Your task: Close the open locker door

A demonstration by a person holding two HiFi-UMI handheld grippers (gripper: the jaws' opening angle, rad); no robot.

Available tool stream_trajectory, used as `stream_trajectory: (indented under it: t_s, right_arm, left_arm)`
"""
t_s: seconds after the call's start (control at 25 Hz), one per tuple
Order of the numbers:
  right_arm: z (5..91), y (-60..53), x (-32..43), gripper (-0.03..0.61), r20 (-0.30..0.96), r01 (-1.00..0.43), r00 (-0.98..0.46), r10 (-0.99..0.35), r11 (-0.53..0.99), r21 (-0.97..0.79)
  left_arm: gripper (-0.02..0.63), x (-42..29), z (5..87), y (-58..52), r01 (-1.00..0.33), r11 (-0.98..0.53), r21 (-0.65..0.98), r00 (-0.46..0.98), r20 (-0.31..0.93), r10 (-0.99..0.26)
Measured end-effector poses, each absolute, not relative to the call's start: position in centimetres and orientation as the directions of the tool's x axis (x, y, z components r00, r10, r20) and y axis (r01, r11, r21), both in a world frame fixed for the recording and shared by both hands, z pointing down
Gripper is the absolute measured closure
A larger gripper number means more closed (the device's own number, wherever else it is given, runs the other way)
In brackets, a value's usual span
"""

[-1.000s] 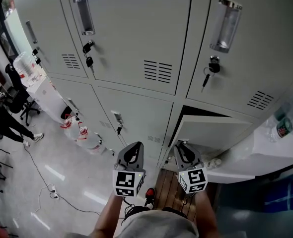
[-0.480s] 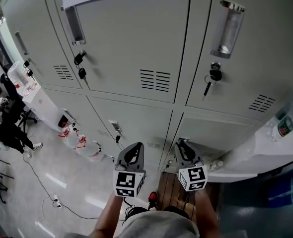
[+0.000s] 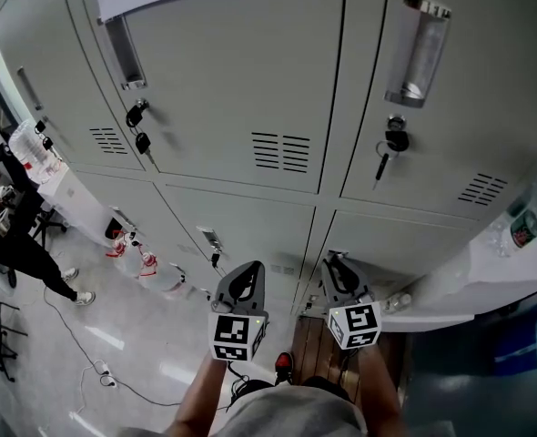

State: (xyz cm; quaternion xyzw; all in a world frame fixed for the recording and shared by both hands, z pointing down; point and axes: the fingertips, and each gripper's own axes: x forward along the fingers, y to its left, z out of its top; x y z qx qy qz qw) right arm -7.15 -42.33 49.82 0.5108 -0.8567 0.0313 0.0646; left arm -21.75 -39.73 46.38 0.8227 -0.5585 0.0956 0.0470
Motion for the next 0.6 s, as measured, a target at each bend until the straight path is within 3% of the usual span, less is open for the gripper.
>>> stream_trajectory:
  t_s: [0.6]
  right_arm:
    - [48.7,-41.4,-7.3,0.506,0.118,-0.871,-0.487,-0.865,0.491,0.009]
  left_arm:
    - [0.592,-22.3,46.6,-39.5,-0.931,-0.364,-0.03,0.35,0.216,-0.912]
